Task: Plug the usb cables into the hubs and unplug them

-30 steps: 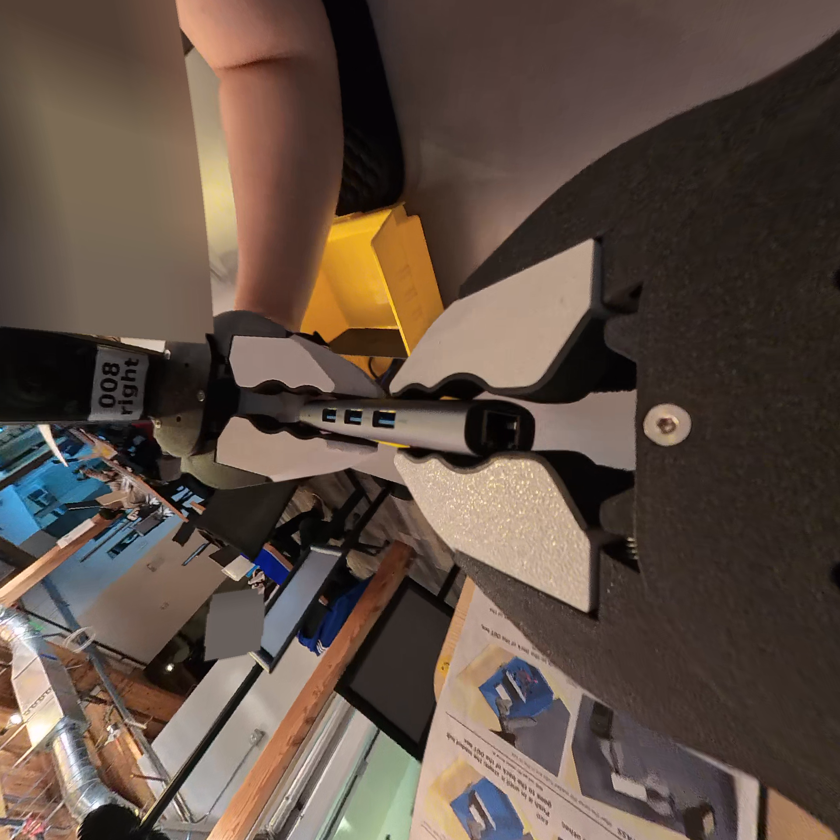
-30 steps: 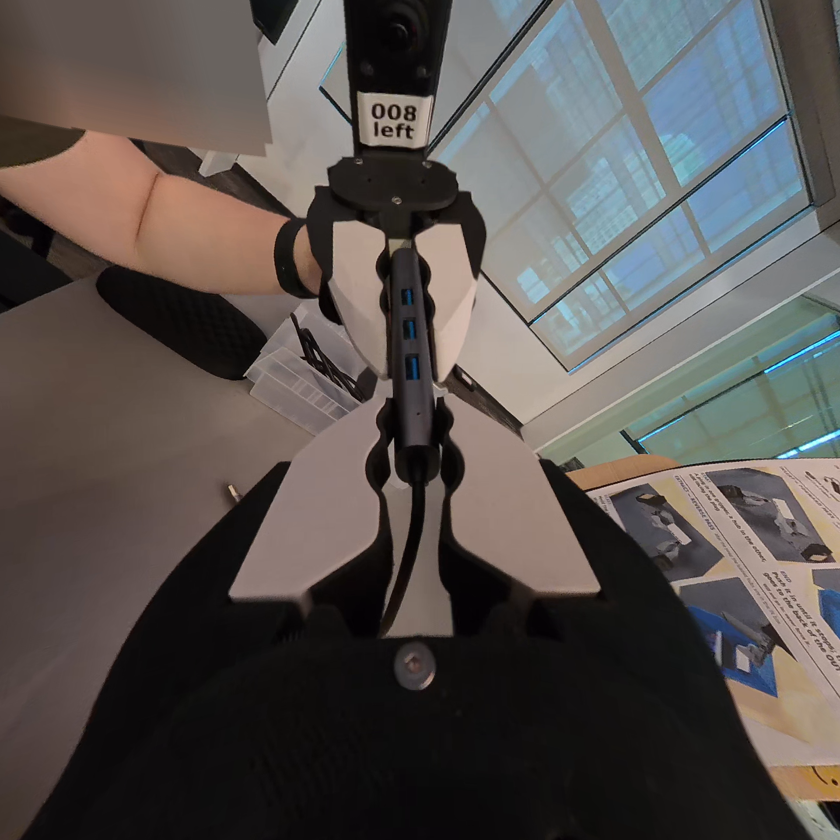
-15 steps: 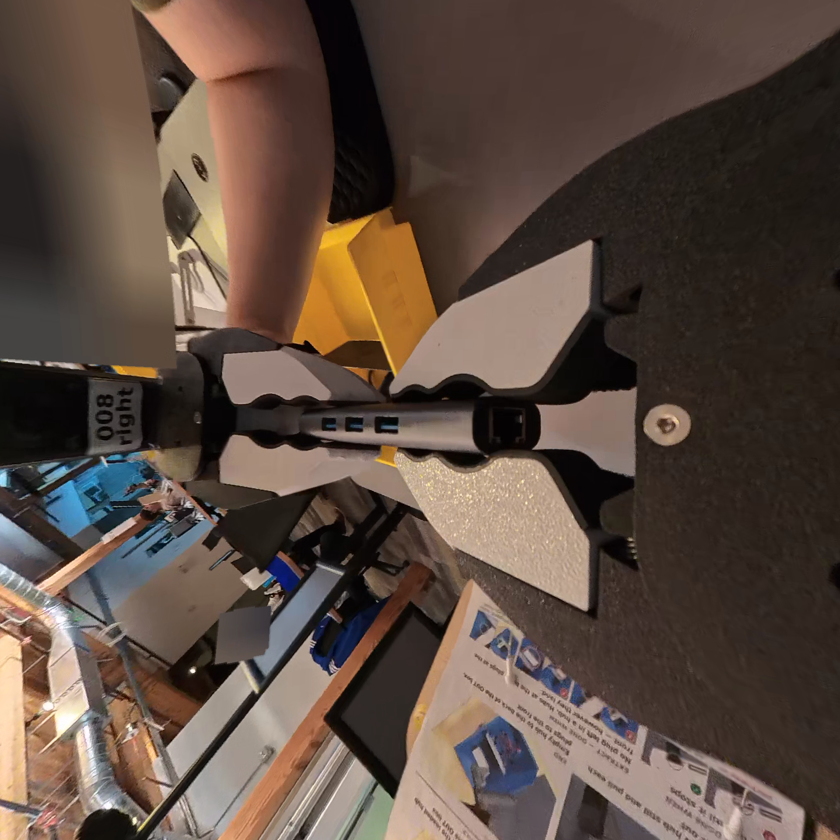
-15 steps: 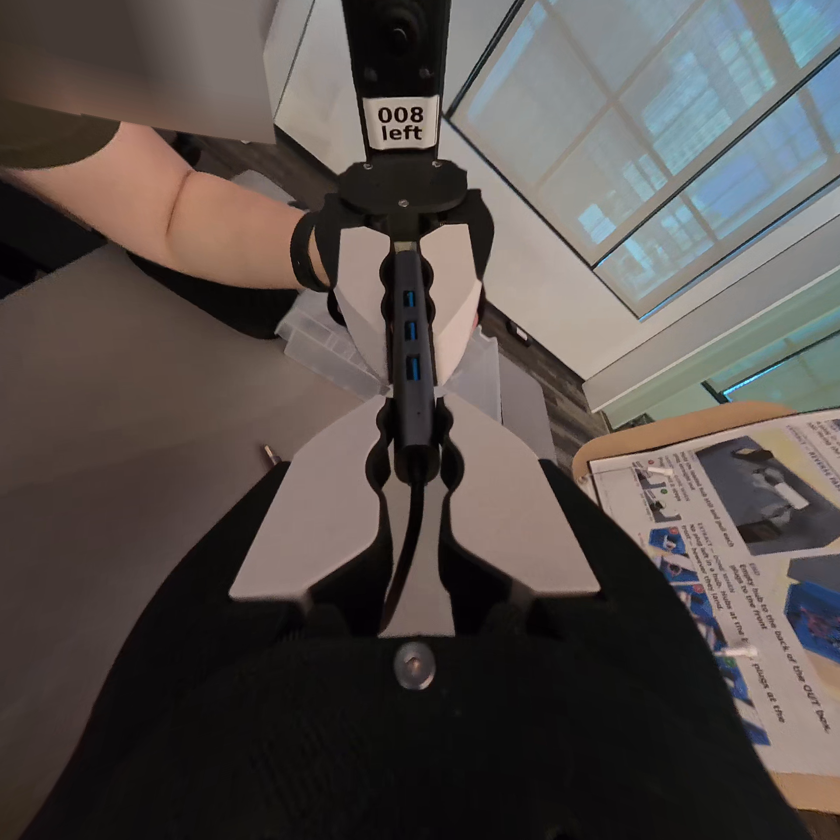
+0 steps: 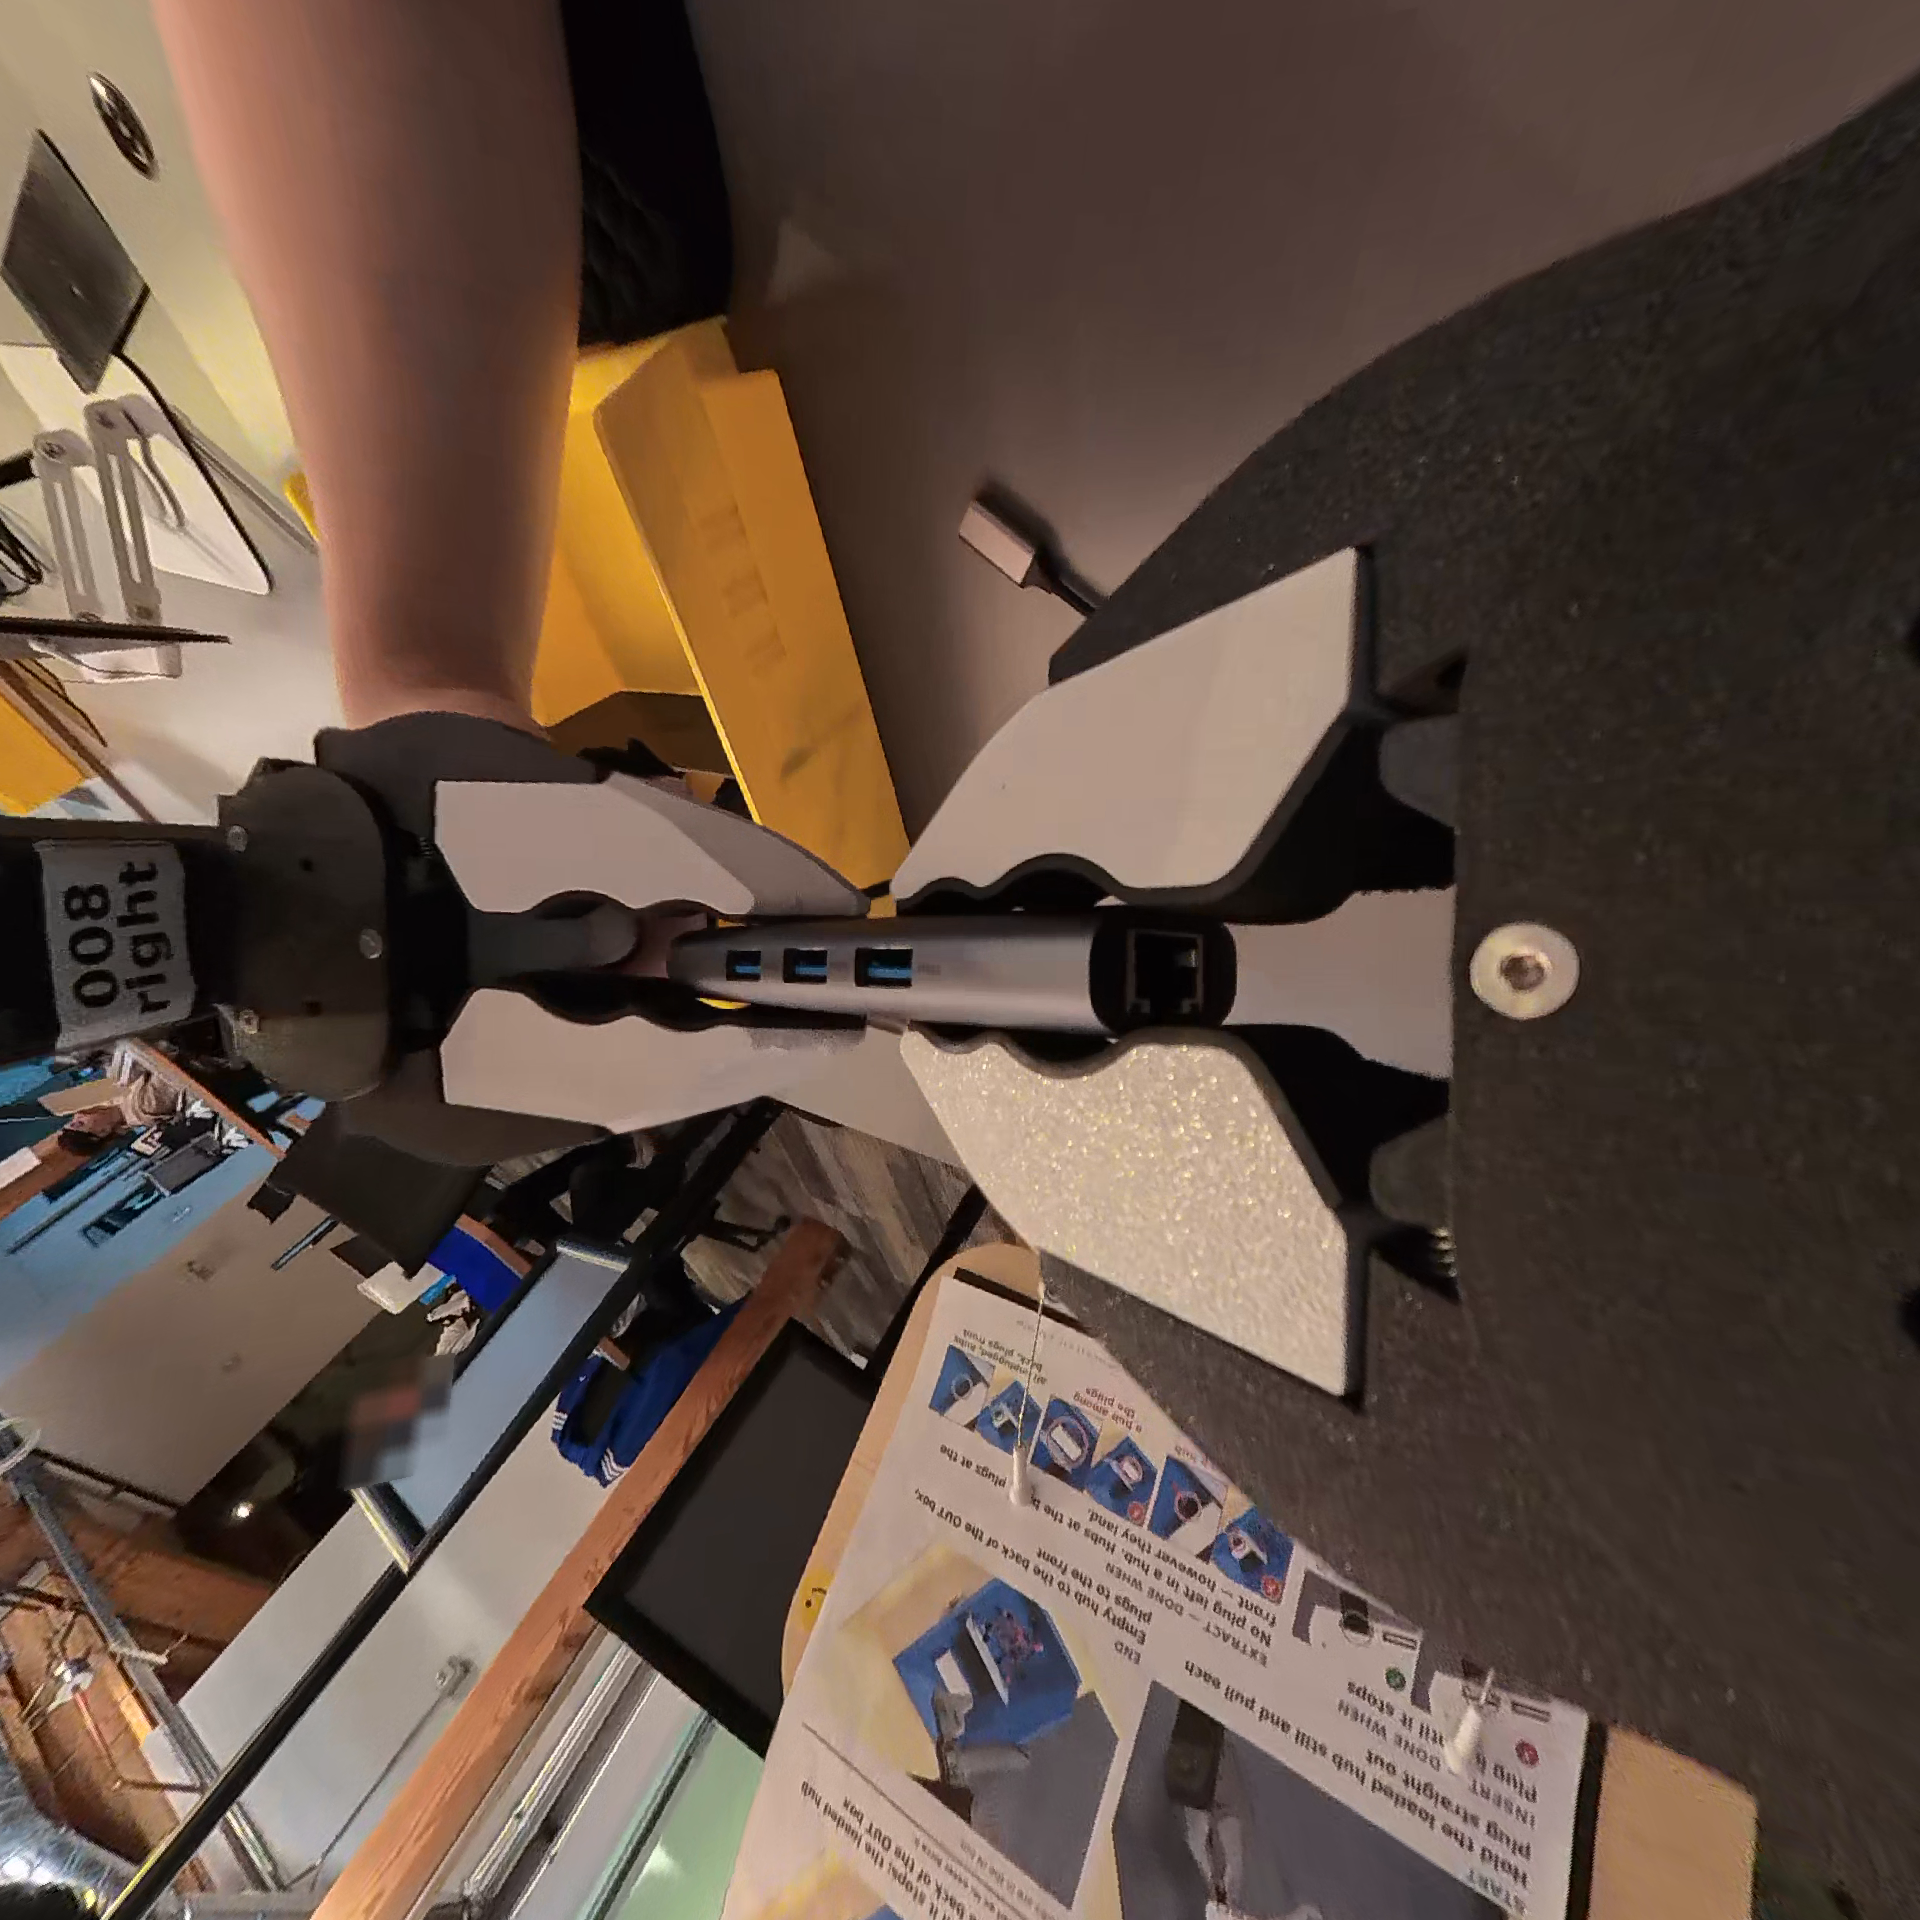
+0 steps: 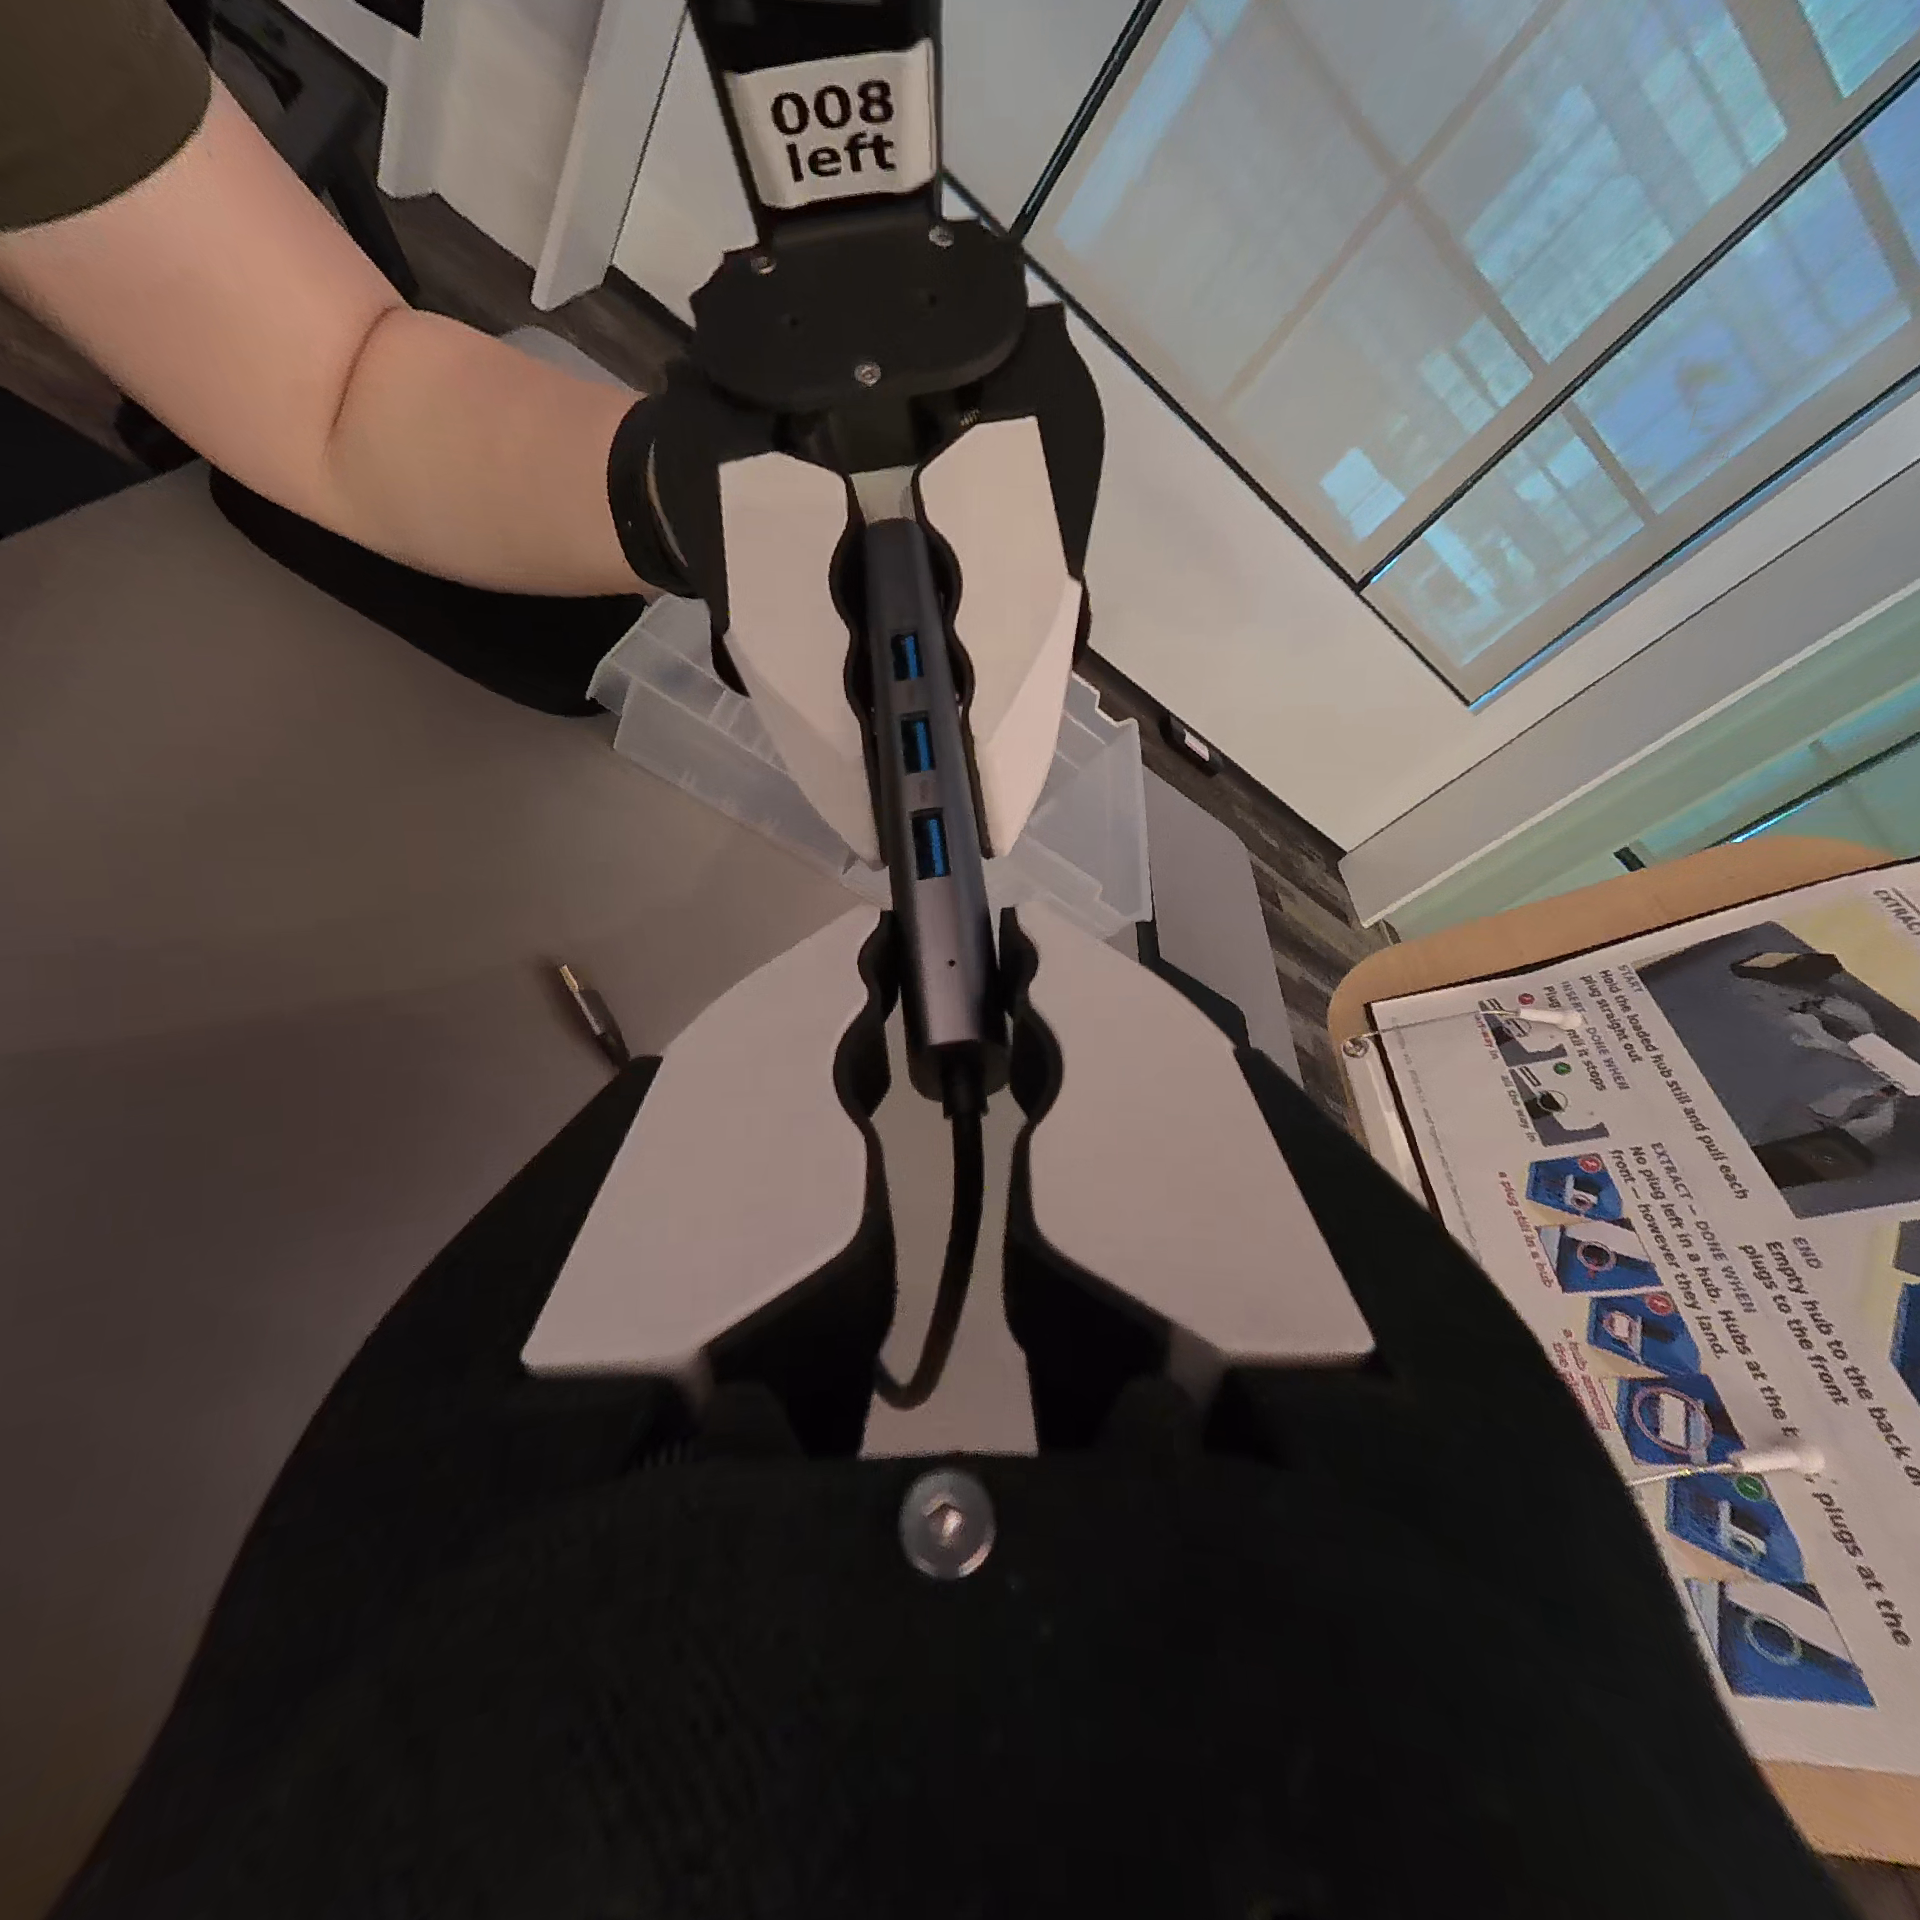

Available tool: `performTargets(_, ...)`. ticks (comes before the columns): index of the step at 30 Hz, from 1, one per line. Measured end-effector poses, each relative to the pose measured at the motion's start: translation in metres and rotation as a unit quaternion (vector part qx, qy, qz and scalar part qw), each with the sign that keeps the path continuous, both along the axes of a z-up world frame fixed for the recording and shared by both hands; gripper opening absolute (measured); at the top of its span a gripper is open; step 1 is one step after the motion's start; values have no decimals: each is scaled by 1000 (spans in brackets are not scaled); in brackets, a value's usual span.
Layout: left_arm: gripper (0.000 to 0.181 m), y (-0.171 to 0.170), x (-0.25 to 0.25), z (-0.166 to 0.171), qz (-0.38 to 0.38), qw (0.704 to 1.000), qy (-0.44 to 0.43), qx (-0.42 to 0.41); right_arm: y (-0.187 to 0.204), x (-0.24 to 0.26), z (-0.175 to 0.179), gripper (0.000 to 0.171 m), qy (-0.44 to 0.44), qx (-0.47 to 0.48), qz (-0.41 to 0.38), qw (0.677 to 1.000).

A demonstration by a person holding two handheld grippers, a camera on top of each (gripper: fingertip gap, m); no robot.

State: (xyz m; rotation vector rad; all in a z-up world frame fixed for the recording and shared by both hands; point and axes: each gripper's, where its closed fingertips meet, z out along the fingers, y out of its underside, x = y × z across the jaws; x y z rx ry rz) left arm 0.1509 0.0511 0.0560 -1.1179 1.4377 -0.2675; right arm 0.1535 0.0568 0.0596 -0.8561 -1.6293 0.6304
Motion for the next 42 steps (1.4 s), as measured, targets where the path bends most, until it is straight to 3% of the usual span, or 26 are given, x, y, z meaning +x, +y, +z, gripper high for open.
performTargets(18,16,4,1,-2,25,999,27,30,4,2,-4,20,-5,8,-8,1000)
performTargets(26,16,15,-20,19,56,998,-15,20,23,11,15,36,40,18,-91,995)
performTargets(31,16,25,-43,35,89,995,-31,28,21,30,50,36,102,24,-144,984)
performTargets(35,16,31,-58,45,107,993,-51,22,8,36,65,37,98,-12,-197,975)
performTargets(38,16,35,-70,53,129,989,-60,27,-10,21,51,40,56,-101,-226,967)
performTargets(42,16,31,-75,62,125,989,-77,22,-71,-27,-10,35,-3,-110,-132,985)
